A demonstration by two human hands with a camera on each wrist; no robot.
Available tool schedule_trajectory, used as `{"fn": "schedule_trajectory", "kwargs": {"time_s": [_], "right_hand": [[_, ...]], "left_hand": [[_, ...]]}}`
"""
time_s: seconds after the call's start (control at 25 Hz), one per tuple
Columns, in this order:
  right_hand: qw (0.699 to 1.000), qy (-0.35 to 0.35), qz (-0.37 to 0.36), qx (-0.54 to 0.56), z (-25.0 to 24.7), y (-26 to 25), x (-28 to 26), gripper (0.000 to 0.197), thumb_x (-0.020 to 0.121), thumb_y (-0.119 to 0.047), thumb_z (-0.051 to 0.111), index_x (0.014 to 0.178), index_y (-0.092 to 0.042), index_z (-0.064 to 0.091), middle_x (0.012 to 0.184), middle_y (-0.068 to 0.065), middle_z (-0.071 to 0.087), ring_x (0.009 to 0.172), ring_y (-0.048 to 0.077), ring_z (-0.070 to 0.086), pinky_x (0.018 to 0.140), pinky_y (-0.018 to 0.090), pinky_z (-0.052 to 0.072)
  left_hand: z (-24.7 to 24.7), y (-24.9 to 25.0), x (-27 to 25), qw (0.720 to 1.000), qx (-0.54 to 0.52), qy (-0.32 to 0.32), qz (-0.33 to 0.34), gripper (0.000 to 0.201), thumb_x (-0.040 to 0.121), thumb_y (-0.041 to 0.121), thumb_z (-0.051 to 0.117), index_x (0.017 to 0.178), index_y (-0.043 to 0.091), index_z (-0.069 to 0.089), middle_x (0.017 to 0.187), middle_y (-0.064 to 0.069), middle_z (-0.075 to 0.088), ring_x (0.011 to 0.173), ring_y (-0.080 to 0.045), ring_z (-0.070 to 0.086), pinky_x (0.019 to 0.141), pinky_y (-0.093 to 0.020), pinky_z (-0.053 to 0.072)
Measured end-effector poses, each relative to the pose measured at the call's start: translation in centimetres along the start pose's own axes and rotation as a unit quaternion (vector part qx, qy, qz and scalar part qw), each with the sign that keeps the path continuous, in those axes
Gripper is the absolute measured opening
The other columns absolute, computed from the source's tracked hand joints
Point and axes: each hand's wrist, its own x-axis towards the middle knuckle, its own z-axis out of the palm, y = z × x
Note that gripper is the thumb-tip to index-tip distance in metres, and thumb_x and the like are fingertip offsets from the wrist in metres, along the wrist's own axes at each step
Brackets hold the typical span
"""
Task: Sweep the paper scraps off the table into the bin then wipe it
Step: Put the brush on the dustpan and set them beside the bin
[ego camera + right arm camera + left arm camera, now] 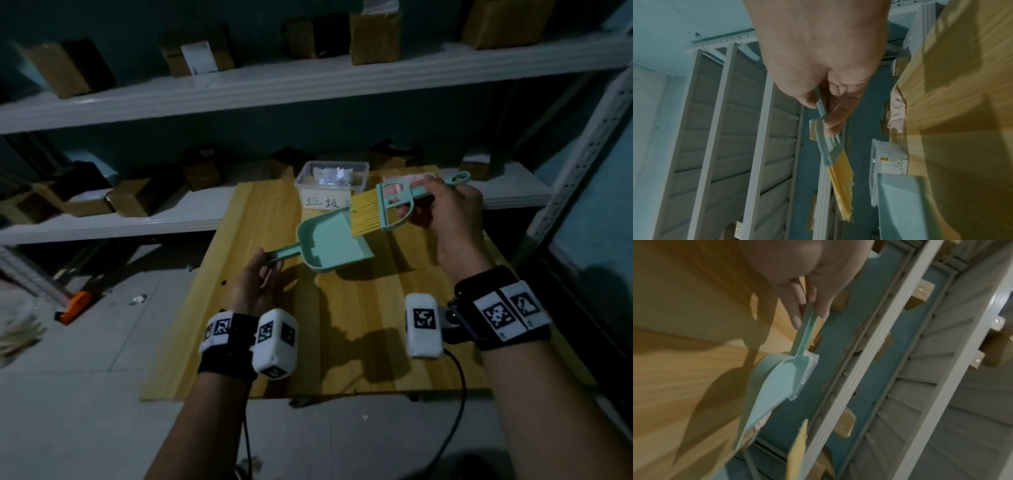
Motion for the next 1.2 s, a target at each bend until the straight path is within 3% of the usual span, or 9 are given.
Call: {"fn": "schedule_trajectory", "kwargs": {"time_s": [0.12, 0.24, 0.36, 0.52, 0.68, 0.84, 0.92, 1.04, 1.2], "right_hand": [[0.999, 0.013, -0.023, -0.04, 0.4, 0.4, -0.1, 0.02, 0.094, -0.024, 0.061, 0.108, -0.009, 0.064, 0.097, 0.007, 0.073, 0.083, 0.016, 0.074, 0.072, 0.032, 0.061], [0.984, 0.013, -0.092, -0.151, 0.7, 0.3, -0.5, 0.006, 0.097, -0.024, 0.057, 0.092, -0.023, 0.061, 0.089, -0.001, 0.071, 0.078, 0.009, 0.072, 0.069, 0.028, 0.061], [0.945, -0.029, -0.145, -0.291, 1.1, 1.1, -0.5, 0.013, 0.099, -0.029, 0.054, 0.098, -0.019, 0.063, 0.093, -0.001, 0.071, 0.077, 0.006, 0.071, 0.064, 0.023, 0.059], [0.887, -0.1, -0.181, -0.414, 2.2, 1.9, -0.2, 0.024, 0.101, -0.033, 0.05, 0.1, -0.014, 0.065, 0.091, -0.002, 0.07, 0.074, 0.004, 0.067, 0.053, 0.012, 0.052], [0.819, -0.177, -0.198, -0.509, 3.1, 2.3, -1.5, 0.018, 0.099, -0.033, 0.051, 0.094, -0.019, 0.062, 0.083, -0.001, 0.065, 0.073, 0.013, 0.066, 0.065, 0.035, 0.06], [0.778, -0.281, -0.209, -0.522, 4.5, 2.4, -3.4, 0.01, 0.093, -0.033, 0.063, 0.092, -0.024, 0.062, 0.08, -0.004, 0.06, 0.071, 0.008, 0.059, 0.06, 0.025, 0.05], [0.76, -0.314, -0.209, -0.529, 5.1, 2.5, -3.9, 0.012, 0.087, -0.036, 0.071, 0.086, -0.027, 0.063, 0.076, -0.008, 0.058, 0.068, 0.004, 0.056, 0.057, 0.021, 0.042], [0.721, -0.337, -0.204, -0.57, 5.8, 3.3, -4.6, 0.019, 0.079, -0.036, 0.079, 0.09, -0.023, 0.07, 0.074, -0.011, 0.055, 0.069, 0.002, 0.052, 0.057, 0.022, 0.04], [0.665, -0.372, -0.19, -0.62, 6.5, 4.7, -5.5, 0.027, 0.075, -0.036, 0.081, 0.095, -0.021, 0.071, 0.078, -0.011, 0.051, 0.076, 0.007, 0.051, 0.058, 0.022, 0.037]], "left_hand": [[-0.3, 0.1, 0.5, 0.999, 0.052, -0.001, 0.001, 0.008, 0.095, 0.014, 0.061, 0.093, 0.006, 0.06, 0.094, -0.011, 0.065, 0.069, -0.015, 0.071, 0.066, -0.025, 0.06], [-0.4, 0.5, 1.1, 0.996, 0.093, -0.009, -0.01, 0.022, 0.092, 0.013, 0.065, 0.11, 0.002, 0.06, 0.104, -0.016, 0.068, 0.083, -0.022, 0.07, 0.062, -0.028, 0.062], [-0.7, 0.4, 1.7, 0.992, 0.123, -0.003, -0.01, 0.031, 0.09, 0.015, 0.068, 0.117, 0.003, 0.06, 0.109, -0.017, 0.068, 0.087, -0.024, 0.071, 0.065, -0.03, 0.063], [-0.7, 0.4, 1.6, 0.987, 0.161, 0.009, -0.013, 0.025, 0.088, 0.012, 0.069, 0.11, 0.002, 0.064, 0.097, -0.015, 0.069, 0.092, -0.024, 0.07, 0.081, -0.035, 0.06], [-1.0, 0.7, 1.5, 0.97, 0.239, 0.011, -0.033, 0.029, 0.084, 0.013, 0.073, 0.11, 0.002, 0.066, 0.094, -0.014, 0.07, 0.081, -0.021, 0.072, 0.066, -0.028, 0.062], [-0.6, 0.8, 1.2, 0.946, 0.323, 0.023, -0.015, 0.017, 0.084, 0.017, 0.074, 0.093, 0.004, 0.068, 0.093, -0.012, 0.07, 0.077, -0.018, 0.069, 0.061, -0.026, 0.061], [-0.5, 0.8, 1.2, 0.933, 0.358, 0.024, 0.003, 0.024, 0.082, 0.02, 0.077, 0.097, 0.004, 0.069, 0.094, -0.013, 0.072, 0.073, -0.018, 0.07, 0.059, -0.027, 0.061], [-0.3, 0.8, 1.3, 0.924, 0.382, 0.02, 0.002, 0.029, 0.082, 0.02, 0.077, 0.103, 0.001, 0.069, 0.092, -0.014, 0.073, 0.066, -0.019, 0.07, 0.054, -0.028, 0.061], [-0.1, 1.4, 1.0, 0.906, 0.422, 0.026, -0.011, 0.027, 0.085, 0.026, 0.073, 0.1, 0.004, 0.069, 0.096, -0.013, 0.072, 0.076, -0.019, 0.07, 0.056, -0.028, 0.06]]}}
